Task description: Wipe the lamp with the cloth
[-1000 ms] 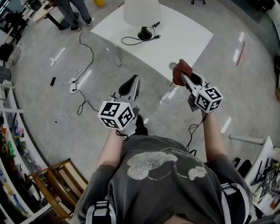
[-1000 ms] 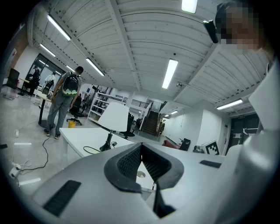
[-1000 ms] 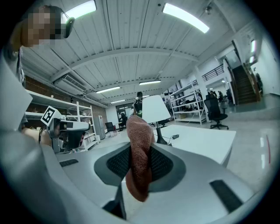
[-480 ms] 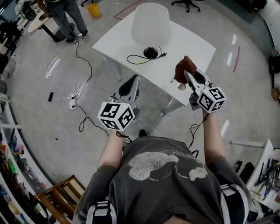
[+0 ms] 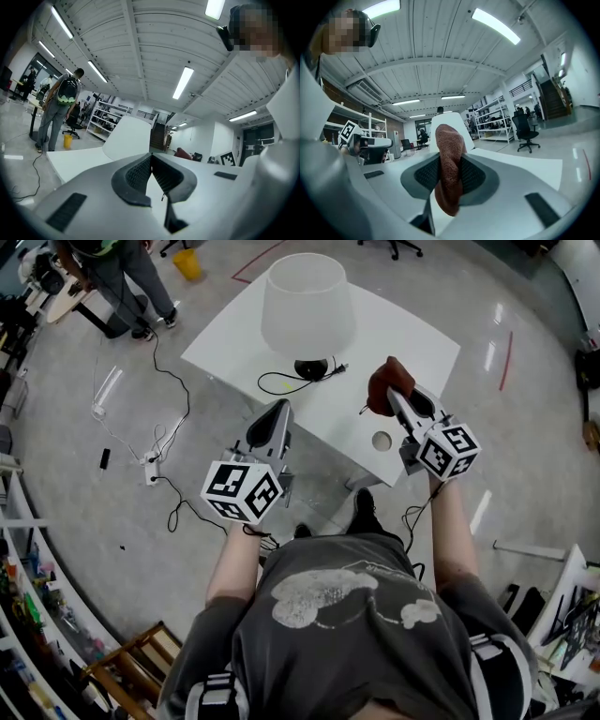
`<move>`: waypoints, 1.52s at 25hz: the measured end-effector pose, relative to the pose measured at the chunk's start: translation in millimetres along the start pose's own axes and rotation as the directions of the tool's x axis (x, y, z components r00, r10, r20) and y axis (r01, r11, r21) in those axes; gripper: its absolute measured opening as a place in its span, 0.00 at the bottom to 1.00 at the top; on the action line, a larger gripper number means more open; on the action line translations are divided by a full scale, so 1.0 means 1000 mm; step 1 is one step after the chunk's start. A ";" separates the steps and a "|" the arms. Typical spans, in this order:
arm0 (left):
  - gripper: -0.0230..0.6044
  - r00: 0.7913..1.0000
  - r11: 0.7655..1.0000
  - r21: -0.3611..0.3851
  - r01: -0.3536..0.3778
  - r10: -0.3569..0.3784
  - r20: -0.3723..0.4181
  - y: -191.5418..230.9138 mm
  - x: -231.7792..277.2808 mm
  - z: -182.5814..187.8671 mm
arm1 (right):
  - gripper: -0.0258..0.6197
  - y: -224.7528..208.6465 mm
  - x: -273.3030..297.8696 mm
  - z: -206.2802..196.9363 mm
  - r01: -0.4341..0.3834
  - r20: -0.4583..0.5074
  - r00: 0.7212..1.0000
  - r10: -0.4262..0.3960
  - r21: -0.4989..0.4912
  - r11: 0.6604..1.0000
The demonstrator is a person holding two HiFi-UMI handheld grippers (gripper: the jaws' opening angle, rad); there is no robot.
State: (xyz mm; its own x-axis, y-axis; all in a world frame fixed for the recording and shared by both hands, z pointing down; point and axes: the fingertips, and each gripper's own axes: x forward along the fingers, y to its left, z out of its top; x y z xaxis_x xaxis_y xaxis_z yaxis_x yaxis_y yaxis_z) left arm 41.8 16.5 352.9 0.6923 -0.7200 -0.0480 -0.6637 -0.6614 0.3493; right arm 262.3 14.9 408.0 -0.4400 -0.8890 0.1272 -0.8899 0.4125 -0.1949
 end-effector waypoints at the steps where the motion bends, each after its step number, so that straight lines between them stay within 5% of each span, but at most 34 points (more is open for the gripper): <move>1: 0.05 1.000 1.000 0.003 -0.010 0.010 0.004 -0.002 0.004 0.002 | 0.19 -0.006 0.003 0.003 -0.007 0.000 1.000 0.007 0.008 1.000; 8: 0.05 0.994 0.995 0.040 -0.094 0.091 0.062 -0.022 0.034 0.014 | 0.19 -0.063 0.018 0.036 -0.085 0.013 0.996 0.085 -0.024 0.996; 17: 0.05 0.961 0.963 0.079 -0.258 0.247 0.126 -0.033 0.060 0.029 | 0.19 -0.102 0.065 0.091 -0.227 0.033 0.973 0.230 -0.076 0.971; 27: 0.05 0.939 0.937 0.112 -0.331 0.315 0.137 -0.020 0.076 0.044 | 0.19 -0.072 0.143 0.132 -0.370 0.009 0.926 0.378 -0.183 0.911; 38: 0.05 0.939 0.948 0.035 -0.317 0.309 0.154 0.011 0.074 0.051 | 0.19 -0.037 0.188 0.157 -0.431 -0.018 0.894 0.447 -0.298 0.852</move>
State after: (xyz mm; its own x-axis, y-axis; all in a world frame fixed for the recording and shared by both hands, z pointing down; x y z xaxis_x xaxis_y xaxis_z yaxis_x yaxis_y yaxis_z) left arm 71.4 -54.7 305.5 0.4014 -0.9123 -0.0808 -0.8585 -0.4055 0.3138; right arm 231.5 -198.7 286.2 -0.7933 -0.6073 0.0441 -0.6040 0.7940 0.0691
